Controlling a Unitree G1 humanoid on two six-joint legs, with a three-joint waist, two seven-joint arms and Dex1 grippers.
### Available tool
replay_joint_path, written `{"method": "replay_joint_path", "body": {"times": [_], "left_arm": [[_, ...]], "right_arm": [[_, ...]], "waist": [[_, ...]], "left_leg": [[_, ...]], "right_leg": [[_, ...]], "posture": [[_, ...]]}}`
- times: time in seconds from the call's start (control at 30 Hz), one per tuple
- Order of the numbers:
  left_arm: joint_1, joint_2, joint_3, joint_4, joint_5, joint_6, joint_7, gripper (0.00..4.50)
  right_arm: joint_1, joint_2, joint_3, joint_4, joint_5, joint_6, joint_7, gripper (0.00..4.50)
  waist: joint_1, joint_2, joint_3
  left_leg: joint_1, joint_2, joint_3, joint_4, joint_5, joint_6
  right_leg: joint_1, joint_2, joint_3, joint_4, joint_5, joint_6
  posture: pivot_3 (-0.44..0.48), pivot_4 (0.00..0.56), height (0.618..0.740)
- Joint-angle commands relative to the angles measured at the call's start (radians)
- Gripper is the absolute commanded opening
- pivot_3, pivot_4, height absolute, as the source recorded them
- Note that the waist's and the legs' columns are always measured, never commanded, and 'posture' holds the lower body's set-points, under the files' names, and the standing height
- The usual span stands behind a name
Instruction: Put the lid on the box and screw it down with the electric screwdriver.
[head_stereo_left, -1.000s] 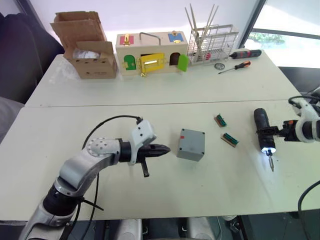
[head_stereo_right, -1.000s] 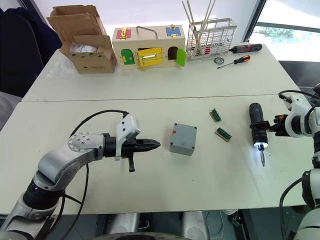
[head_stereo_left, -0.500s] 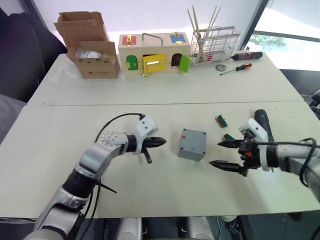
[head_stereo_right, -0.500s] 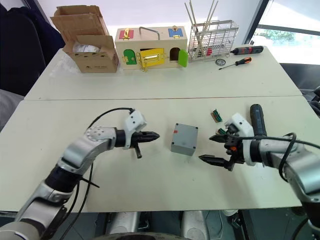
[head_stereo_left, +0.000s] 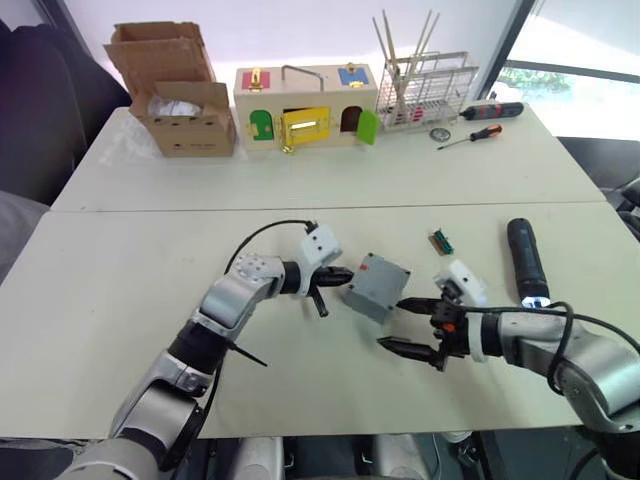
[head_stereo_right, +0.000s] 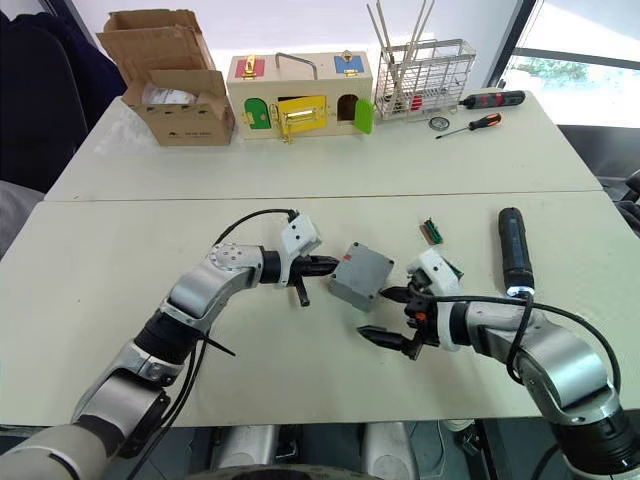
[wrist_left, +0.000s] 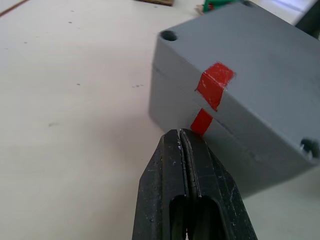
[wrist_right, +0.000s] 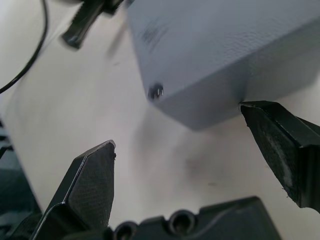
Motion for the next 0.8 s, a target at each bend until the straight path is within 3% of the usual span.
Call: {"method": "replay_joint_path", "body": {"times": [0.03, 0.23, 0.37, 0.53, 0.7, 0.8], "left_arm": [[-0.028, -0.031, 0.008, -0.008, 0.006, -0.033, 0.001, 0.00], [-0.007, 0.037, 0.043, -0.030, 0.042, -0.010, 0.024, 0.00], [0.081, 0.165, 0.067, -0.191, 0.014, 0.070, -0.015, 0.00], [0.197, 0.270, 0.049, -0.410, -0.054, 0.171, -0.084, 0.00], [0.207, 0.207, 0.010, -0.431, -0.054, 0.197, -0.041, 0.00], [0.173, 0.128, -0.003, -0.360, -0.032, 0.178, 0.007, 0.00]], "right_arm": [[-0.013, 0.029, -0.013, -0.082, 0.074, 0.052, -0.031, 4.46], [0.016, -0.084, -0.081, -0.096, 0.043, 0.037, -0.020, 4.46], [0.046, -0.196, -0.129, -0.035, -0.021, -0.053, 0.032, 4.46], [-0.028, -0.208, -0.044, 0.123, -0.131, -0.232, 0.102, 4.46], [-0.108, -0.181, 0.050, 0.225, -0.198, -0.350, 0.172, 4.46], [-0.139, -0.157, 0.086, 0.250, -0.205, -0.376, 0.212, 4.46]], "waist": [[0.001, 0.000, 0.000], [0.000, 0.000, 0.000], [-0.007, -0.001, 0.000], [-0.003, -0.002, 0.001], [0.003, -0.002, 0.001], [0.001, -0.002, 0.001]], "left_leg": [[0.000, 0.000, 0.000, 0.000, 0.000, 0.000], [0.000, 0.000, 0.000, 0.000, -0.001, 0.002], [0.000, 0.000, 0.000, -0.001, -0.001, 0.002], [0.000, 0.000, 0.001, 0.000, -0.001, 0.001], [0.000, 0.000, 0.000, 0.000, -0.001, 0.001], [0.000, -0.001, 0.001, 0.000, 0.002, -0.003]], "right_leg": [[0.000, 0.000, 0.000, 0.000, 0.000, 0.000], [0.000, -0.001, 0.000, 0.000, 0.000, 0.000], [-0.001, 0.000, 0.000, 0.000, 0.000, 0.000], [-0.001, 0.000, 0.000, 0.001, 0.000, 0.000], [0.001, -0.001, 0.000, 0.000, 0.000, -0.001], [0.001, 0.000, 0.000, 0.000, 0.000, 0.000]], "posture": [[0.000, 0.150, 0.728], [0.000, 0.150, 0.728], [0.000, 0.150, 0.728], [0.000, 0.150, 0.728], [0.000, 0.150, 0.728], [0.000, 0.150, 0.728]]}}
